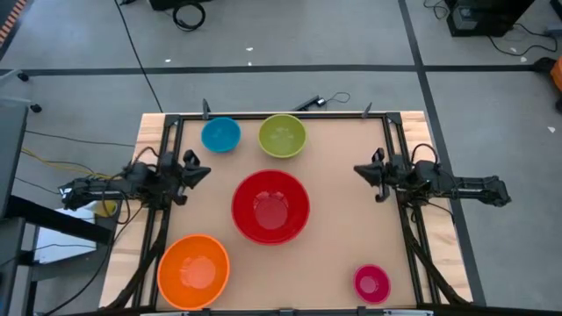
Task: Nest bowls inside each other
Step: Stack the orange bowl into the red bowl
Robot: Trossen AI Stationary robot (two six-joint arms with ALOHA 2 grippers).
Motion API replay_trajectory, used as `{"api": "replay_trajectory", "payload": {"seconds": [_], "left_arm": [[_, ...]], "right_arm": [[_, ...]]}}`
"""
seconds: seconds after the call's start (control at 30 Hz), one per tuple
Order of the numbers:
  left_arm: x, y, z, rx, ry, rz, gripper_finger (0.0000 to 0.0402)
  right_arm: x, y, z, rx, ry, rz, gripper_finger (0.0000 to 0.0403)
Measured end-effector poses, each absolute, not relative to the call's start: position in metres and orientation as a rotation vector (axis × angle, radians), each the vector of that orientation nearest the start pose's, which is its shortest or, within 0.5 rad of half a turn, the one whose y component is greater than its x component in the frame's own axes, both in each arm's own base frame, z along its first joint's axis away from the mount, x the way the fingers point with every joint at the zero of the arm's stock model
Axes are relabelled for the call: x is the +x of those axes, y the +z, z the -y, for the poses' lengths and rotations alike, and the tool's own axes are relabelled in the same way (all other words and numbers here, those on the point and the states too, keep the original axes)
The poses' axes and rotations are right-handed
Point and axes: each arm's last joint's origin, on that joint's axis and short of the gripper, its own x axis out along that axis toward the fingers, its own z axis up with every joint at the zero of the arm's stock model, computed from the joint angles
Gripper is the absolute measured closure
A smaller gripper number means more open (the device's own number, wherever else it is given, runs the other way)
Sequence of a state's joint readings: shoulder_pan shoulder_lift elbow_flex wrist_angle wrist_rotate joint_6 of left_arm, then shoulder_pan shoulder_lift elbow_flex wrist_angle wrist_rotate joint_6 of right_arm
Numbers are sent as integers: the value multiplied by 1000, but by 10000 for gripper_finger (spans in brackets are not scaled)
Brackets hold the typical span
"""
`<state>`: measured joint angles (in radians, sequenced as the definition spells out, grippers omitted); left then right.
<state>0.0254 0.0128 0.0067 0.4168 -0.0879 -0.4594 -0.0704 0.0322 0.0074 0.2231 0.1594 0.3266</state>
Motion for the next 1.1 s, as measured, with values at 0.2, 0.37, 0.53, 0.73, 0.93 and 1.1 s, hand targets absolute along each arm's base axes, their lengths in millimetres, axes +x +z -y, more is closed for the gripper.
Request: {"api": "replay_trajectory", "payload": {"seconds": [0.2,0.37,0.53,0.73,0.93,1.1], "left_arm": [[89,206,-6,-610,30,466,392],[88,206,-8,-749,71,503,392],[89,204,-11,-825,133,521,392],[100,191,-11,-967,176,387,392],[115,195,-11,-906,208,214,390],[122,222,-19,-787,318,92,355]], "right_arm": [[90,195,20,809,-376,506,380],[86,196,26,778,-602,592,380],[89,193,29,875,-633,610,381],[106,190,28,975,-484,439,380],[139,235,30,859,-544,338,380],[193,265,41,771,-666,176,373]]}}
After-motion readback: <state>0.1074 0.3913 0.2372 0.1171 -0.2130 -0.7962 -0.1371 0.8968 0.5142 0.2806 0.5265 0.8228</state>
